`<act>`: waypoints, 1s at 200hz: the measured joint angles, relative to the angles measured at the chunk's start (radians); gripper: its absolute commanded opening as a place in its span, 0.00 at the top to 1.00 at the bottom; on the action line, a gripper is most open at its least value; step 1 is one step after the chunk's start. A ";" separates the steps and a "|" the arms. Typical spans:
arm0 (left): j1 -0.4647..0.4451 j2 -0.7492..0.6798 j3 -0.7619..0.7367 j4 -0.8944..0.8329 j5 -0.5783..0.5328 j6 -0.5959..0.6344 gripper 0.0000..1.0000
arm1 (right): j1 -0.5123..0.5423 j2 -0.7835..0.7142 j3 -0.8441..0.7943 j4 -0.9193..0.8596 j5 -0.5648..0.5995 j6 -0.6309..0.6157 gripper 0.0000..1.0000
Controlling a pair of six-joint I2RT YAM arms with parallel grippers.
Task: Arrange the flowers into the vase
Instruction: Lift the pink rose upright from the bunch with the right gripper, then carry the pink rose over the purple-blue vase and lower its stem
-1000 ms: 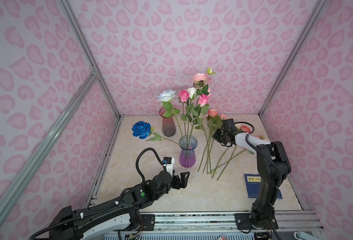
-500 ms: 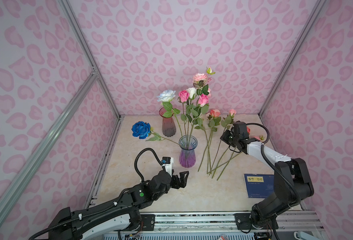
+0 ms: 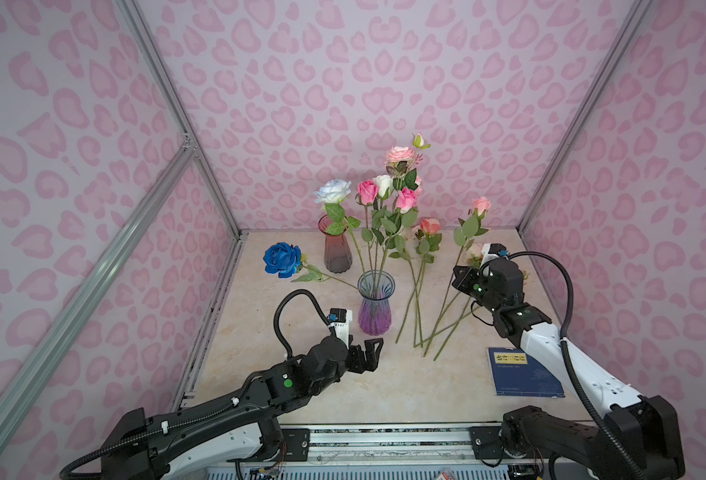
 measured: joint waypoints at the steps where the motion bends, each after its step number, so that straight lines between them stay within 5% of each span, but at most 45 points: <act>1: 0.000 -0.001 0.001 -0.002 0.000 0.000 0.02 | 0.002 -0.004 0.000 0.000 0.002 -0.001 1.00; 102: 0.000 -0.299 -0.014 -0.148 -0.188 -0.060 0.03 | 0.293 -0.249 0.097 -0.002 0.171 -0.144 1.00; 200: 0.000 -0.788 -0.121 -0.354 -0.495 -0.218 0.03 | 0.466 -0.013 0.391 0.139 0.242 -0.294 1.00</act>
